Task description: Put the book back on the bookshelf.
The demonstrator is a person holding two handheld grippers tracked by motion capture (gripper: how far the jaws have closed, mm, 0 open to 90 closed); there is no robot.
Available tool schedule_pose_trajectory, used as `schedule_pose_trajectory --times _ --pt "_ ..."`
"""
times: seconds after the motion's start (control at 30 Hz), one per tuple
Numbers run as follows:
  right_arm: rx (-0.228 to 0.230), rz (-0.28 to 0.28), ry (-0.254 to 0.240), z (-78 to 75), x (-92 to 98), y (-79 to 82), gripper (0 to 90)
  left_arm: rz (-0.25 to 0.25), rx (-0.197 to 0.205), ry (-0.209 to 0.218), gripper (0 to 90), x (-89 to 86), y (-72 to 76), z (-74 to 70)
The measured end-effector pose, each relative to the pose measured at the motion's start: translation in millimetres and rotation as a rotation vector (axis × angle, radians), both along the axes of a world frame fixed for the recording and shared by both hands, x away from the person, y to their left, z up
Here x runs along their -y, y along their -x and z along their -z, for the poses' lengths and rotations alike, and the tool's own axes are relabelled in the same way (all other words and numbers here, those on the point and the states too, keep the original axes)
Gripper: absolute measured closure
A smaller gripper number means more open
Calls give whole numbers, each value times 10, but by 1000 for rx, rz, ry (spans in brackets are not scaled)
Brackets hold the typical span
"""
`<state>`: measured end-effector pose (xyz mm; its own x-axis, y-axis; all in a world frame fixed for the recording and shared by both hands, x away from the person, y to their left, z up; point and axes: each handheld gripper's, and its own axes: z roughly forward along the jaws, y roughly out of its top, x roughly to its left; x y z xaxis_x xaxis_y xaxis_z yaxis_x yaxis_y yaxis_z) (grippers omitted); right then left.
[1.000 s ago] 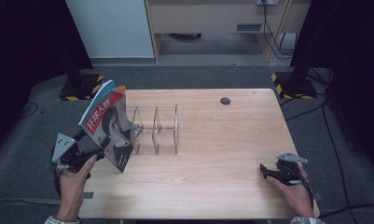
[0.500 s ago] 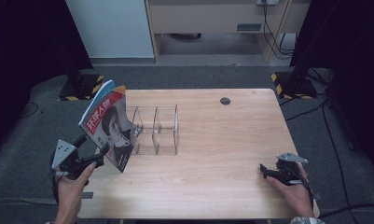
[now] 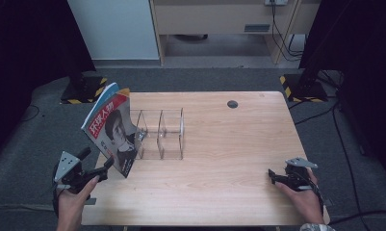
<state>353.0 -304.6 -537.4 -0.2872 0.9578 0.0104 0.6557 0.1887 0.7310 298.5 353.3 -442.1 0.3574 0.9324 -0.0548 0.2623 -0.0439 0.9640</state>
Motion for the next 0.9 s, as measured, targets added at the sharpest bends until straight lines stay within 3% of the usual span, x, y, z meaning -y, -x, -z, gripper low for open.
schedule_pose_trajectory --times 0.57,0.73,0.9 --pt "-1 1 1 0 -4 -8 166 45 -60 -7 33 72 174 80" --pt "-1 2 1 1 -5 -8 166 60 -61 -12 37 113 216 67" --pt "-1 2 1 1 -5 -7 166 101 -72 -29 45 217 297 52"
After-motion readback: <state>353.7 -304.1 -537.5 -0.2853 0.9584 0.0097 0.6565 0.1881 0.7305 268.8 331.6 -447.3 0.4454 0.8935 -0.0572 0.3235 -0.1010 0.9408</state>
